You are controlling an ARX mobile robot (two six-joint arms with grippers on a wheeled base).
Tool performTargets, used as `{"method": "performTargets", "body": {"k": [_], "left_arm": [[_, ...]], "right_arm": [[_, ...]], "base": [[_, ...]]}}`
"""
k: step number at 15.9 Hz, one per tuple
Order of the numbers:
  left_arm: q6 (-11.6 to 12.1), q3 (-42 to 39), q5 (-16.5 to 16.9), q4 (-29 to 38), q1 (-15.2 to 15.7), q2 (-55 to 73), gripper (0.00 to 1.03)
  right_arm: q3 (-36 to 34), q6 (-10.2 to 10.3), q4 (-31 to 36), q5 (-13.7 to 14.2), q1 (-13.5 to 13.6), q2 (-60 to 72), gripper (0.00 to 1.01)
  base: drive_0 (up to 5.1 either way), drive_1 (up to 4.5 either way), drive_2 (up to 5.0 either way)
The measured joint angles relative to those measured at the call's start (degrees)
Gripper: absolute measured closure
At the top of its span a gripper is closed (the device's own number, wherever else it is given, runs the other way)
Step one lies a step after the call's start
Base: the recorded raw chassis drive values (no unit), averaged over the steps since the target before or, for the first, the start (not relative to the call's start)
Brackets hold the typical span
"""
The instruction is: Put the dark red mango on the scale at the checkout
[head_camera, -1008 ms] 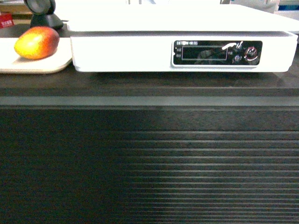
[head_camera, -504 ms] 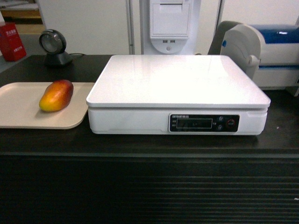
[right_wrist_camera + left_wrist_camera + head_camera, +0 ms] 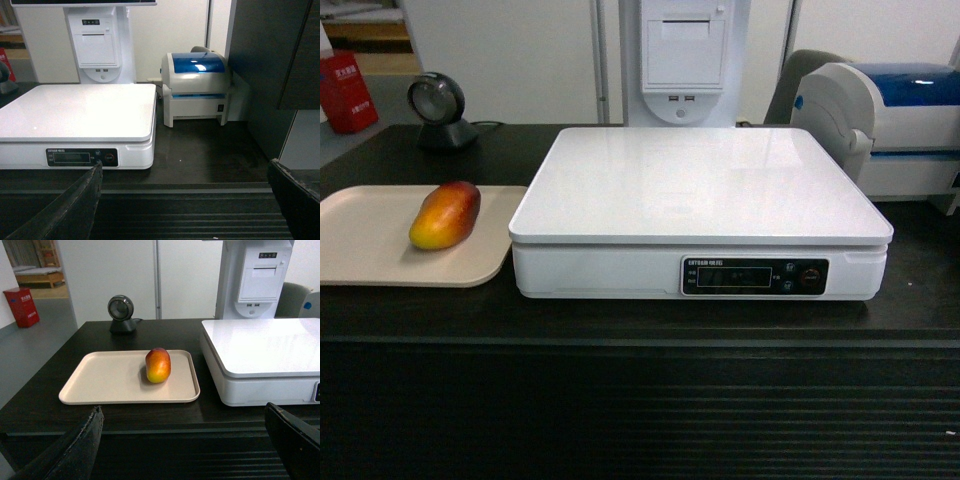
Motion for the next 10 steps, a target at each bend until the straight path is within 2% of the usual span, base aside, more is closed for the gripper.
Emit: {"method": "performTargets", "body": {"k": [10], "left_arm": [[0.0,0.0,0.0,0.0,0.0,0.0,0.05]], "right_arm": [[0.0,0.0,0.0,0.0,0.0,0.0,0.03]], "base": [[0.0,0.00,0.0]]}}
